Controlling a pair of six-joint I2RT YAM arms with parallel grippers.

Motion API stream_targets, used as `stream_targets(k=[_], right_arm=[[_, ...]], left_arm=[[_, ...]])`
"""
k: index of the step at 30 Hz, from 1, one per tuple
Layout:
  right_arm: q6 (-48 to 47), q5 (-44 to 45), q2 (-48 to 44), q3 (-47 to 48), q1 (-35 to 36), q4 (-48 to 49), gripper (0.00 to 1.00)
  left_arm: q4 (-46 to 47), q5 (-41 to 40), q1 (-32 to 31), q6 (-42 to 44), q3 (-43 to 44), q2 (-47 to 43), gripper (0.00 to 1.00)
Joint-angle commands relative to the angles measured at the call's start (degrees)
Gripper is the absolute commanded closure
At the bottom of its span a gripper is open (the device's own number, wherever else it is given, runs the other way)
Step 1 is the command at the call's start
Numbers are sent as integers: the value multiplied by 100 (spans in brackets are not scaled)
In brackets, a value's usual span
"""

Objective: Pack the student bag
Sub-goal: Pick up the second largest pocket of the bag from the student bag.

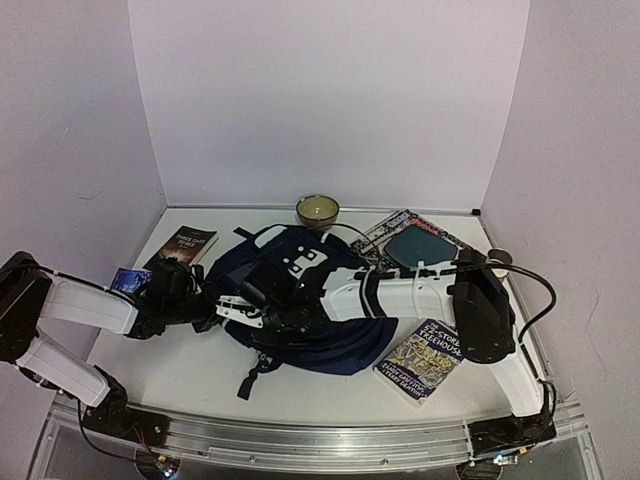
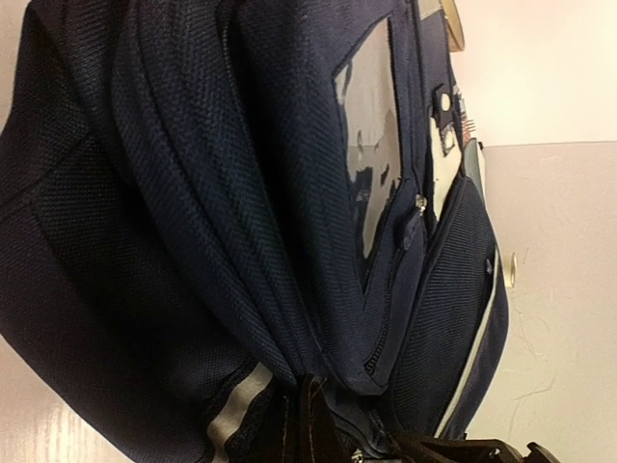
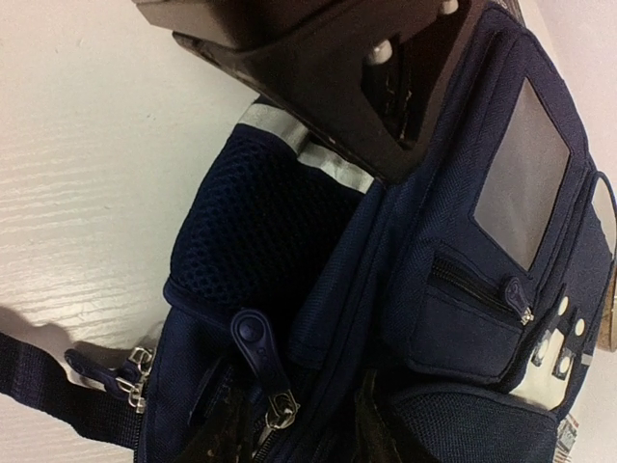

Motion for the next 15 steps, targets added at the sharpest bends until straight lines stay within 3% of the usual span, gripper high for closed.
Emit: stream_targets(k=[1, 7, 15], right_arm=[[-251, 342, 423, 232, 67, 27, 64], [-172, 111, 403, -44, 87, 262, 62], [185, -335, -18, -759, 65, 1387, 62]], left_arm=[[438, 348, -144, 44, 423, -2, 100], [473, 178, -134, -132, 313, 9, 100], [799, 89, -126, -586, -54, -156, 100]])
